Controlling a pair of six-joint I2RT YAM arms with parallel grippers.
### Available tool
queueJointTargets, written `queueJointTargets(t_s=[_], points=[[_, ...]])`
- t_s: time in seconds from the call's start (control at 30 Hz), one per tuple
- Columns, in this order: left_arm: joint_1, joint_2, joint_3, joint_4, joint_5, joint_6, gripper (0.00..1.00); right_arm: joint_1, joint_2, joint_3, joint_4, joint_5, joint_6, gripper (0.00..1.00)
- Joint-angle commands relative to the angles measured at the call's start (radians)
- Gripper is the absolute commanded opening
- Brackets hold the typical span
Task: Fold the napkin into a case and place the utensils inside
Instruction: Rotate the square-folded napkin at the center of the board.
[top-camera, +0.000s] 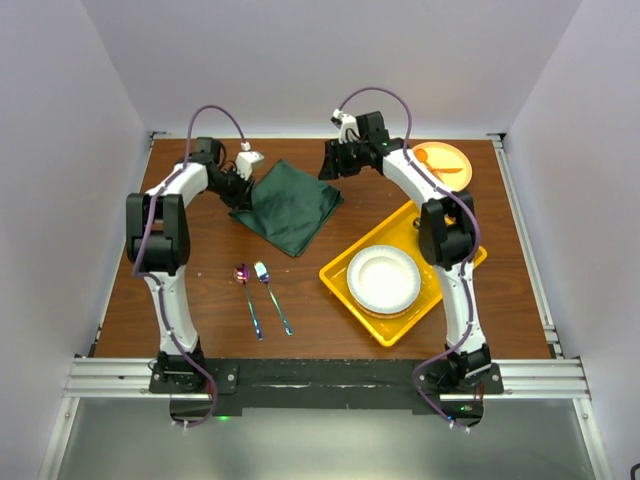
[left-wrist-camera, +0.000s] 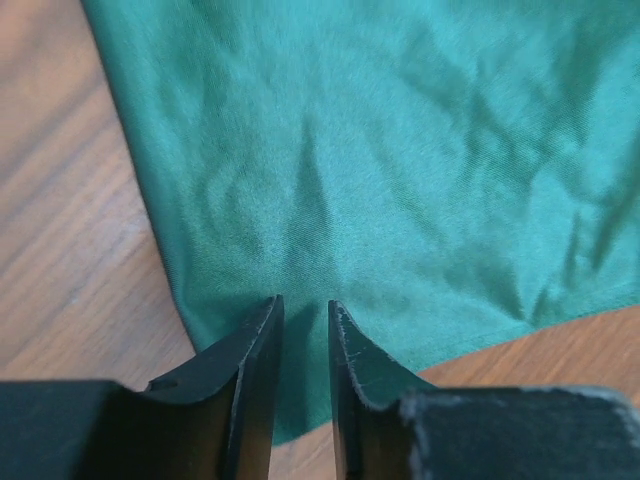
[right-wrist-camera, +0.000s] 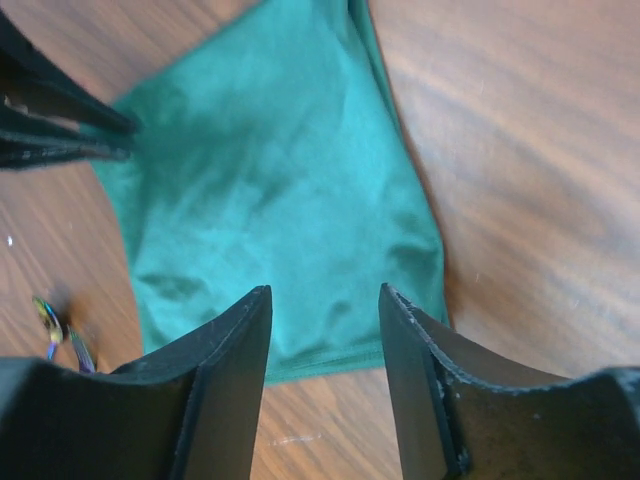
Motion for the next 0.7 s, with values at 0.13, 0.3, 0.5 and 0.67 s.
queueJointTargets(t_s=[0.13, 0.3, 0.5, 0.67], points=[[-0.007, -0.092, -0.008, 0.05, -0.01, -0.047, 0.33, 0.0, 0.058, 0.093, -0.029, 0.109, -0.037, 0.42], [-0.003, -0.056, -0.008, 0.07, -0.096, -0.079, 0.32, 0.002, 0.084, 0.057, -0.062, 0.128, -0.071, 0.27], [0.007, -0.01, 0.009, 0.07, -0.159, -0.085, 0.31, -0.001, 0.08, -0.015, -0.09, 0.217, -0.163, 0.2], [0.019, 0.061, 0.05, 0.041, -0.182, -0.075, 0.3, -0.001, 0.063, -0.061, -0.133, 0.229, -0.181, 0.18]])
